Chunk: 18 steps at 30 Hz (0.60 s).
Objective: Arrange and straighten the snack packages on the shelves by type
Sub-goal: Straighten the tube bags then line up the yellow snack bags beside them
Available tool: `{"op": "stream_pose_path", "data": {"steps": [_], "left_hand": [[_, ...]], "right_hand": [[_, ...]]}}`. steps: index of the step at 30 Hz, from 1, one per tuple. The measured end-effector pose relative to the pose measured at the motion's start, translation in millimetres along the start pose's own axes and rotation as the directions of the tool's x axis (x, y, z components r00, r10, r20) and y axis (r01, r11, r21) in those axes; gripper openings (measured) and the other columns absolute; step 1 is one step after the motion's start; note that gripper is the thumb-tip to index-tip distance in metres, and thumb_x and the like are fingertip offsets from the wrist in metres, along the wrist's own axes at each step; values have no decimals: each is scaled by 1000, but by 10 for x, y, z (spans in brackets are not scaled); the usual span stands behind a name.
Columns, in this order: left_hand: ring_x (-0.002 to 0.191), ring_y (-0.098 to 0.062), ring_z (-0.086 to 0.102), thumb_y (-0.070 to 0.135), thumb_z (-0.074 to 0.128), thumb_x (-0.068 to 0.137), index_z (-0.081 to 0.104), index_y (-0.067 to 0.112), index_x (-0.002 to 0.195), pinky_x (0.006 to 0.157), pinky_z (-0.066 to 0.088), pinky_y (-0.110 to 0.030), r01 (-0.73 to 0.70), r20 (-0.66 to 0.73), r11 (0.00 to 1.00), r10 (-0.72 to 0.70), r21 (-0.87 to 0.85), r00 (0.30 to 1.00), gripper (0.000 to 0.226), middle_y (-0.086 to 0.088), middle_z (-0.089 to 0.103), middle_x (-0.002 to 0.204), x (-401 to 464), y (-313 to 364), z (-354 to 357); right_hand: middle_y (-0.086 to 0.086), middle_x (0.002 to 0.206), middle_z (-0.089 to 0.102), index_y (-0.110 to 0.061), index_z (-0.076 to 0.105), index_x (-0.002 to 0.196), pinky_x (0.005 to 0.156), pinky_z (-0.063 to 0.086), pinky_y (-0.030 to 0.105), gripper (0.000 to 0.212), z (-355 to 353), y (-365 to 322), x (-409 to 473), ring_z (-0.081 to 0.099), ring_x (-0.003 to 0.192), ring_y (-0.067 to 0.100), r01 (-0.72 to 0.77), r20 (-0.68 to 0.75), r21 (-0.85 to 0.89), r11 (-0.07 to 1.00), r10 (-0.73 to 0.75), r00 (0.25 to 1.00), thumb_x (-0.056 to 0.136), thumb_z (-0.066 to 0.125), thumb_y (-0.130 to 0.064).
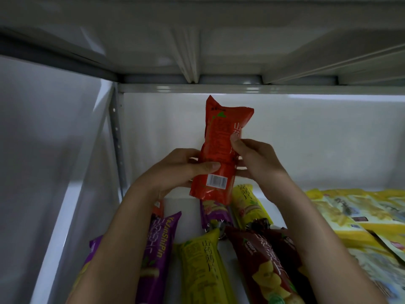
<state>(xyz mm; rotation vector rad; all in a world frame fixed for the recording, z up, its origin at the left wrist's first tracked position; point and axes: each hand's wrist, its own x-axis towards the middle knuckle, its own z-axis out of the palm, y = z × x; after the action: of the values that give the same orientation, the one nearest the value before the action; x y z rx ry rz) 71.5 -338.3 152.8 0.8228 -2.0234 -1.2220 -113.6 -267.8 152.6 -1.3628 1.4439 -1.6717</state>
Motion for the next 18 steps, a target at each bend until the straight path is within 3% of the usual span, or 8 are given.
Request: {"op": "stream_pose_path", "data": {"steps": [4, 7, 9, 11, 14, 16, 18], "left_hand": [[97, -17, 78, 51, 84, 74, 64, 18, 124, 86, 64, -36, 105, -94, 993, -100, 45, 991, 63, -3, 77, 113, -18, -176, -39], [100, -16, 78, 44, 79, 85, 67, 13, 125, 83, 63, -29, 189, -19, 982, -189, 24, 982, 52, -4, 79, 114, -49, -354, -81], [100, -19, 78, 42, 78, 88, 68, 10, 122, 87, 63, -33, 238, -39, 971, -238, -9, 970, 49, -6, 79, 113, -44, -493, -125], [98, -23, 78, 41, 77, 91, 66, 7, 120, 92, 62, -40, 254, -137, 967, -256, -32, 957, 46, -10, 78, 113, -15, -610, -150], [93, -23, 74, 39, 75, 94, 59, 8, 119, 85, 61, -38, 266, -321, 963, -244, 28, 915, 43, -10, 73, 109, 28, -695, -145], [79, -16, 70, 40, 75, 92, 61, 11, 95, 73, 58, -32, 281, -392, 949, -207, 141, 896, 32, -4, 71, 92, 36, -729, -112], [69, -15, 72, 57, 71, 79, 68, 19, 83, 69, 60, -31, 316, -390, 905, -192, 285, 901, 38, -1, 75, 81, 51, -822, -98]], "right_hand": [[4, 117, 75, -16, 63, 134, 90, 64, 42, 34, 99, 96, 7, 76, 100, 23, -139, 220, -186, 973, 179, 959, 104, 64, -33], [5, 121, 73, -15, 63, 135, 91, 63, 42, 37, 219, 234, 121, 74, 102, 24, -194, 288, -296, 935, 281, 916, 104, 64, -34], [8, 120, 74, -11, 65, 132, 92, 63, 46, 39, 333, 345, 213, 76, 102, 27, -242, 308, -295, 924, 332, 892, 102, 67, -35], [11, 115, 75, -6, 68, 125, 89, 64, 47, 39, 473, 455, 304, 77, 99, 28, -240, 279, -282, 929, 318, 906, 99, 71, -36], [11, 110, 73, -3, 65, 120, 77, 64, 38, 46, 709, 609, 397, 75, 93, 27, -212, 128, -342, 915, 269, 955, 95, 74, -40], [10, 119, 69, -4, 61, 127, 89, 59, 37, 49, 831, 714, 429, 70, 107, 31, -166, 57, -448, 878, 213, 975, 96, 70, -41], [15, 125, 70, -4, 65, 127, 95, 57, 41, 46, 918, 807, 445, 68, 115, 36, -117, 66, -560, 820, 184, 981, 99, 65, -40]]}}
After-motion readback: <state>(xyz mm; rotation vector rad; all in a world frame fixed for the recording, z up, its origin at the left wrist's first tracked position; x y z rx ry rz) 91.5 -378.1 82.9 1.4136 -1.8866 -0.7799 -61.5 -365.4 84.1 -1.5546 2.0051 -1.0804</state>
